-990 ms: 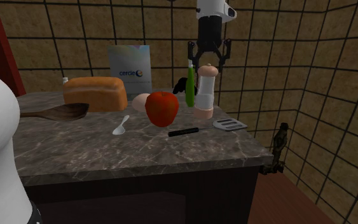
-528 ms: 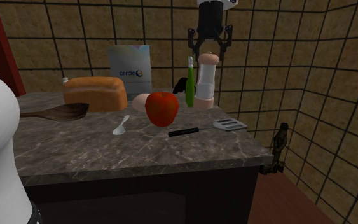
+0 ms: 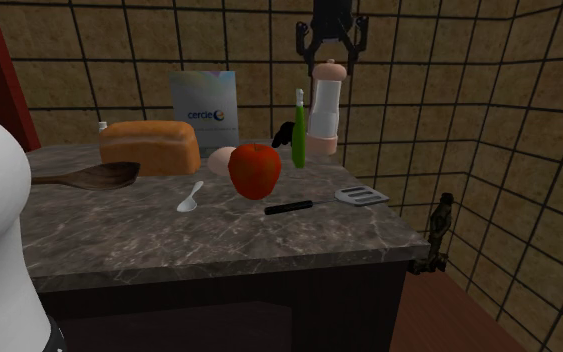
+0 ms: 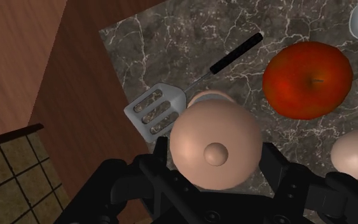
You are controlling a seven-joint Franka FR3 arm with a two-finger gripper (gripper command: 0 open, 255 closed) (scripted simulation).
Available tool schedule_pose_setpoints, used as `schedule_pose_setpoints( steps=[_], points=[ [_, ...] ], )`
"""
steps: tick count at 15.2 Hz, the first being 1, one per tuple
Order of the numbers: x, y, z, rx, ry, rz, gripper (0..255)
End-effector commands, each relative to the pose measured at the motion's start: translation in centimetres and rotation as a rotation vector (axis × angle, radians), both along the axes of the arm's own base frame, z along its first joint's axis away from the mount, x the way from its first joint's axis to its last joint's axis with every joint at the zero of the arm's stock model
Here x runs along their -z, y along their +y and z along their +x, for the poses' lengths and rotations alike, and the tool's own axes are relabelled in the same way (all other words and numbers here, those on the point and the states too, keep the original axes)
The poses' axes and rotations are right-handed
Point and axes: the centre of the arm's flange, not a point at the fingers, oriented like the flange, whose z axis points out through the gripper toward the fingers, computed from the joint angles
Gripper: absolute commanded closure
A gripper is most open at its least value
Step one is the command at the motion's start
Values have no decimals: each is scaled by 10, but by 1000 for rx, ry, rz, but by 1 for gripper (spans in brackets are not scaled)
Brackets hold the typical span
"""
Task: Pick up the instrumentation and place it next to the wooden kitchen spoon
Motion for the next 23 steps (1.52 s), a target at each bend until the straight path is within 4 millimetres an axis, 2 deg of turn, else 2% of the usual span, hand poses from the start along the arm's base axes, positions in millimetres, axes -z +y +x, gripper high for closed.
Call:
schedule_pose_setpoints(
  steps=[1,23],
  points=[
    [-12,0,0,0,0,0,255],
    [-128,0,0,0,0,0,255]
  ],
)
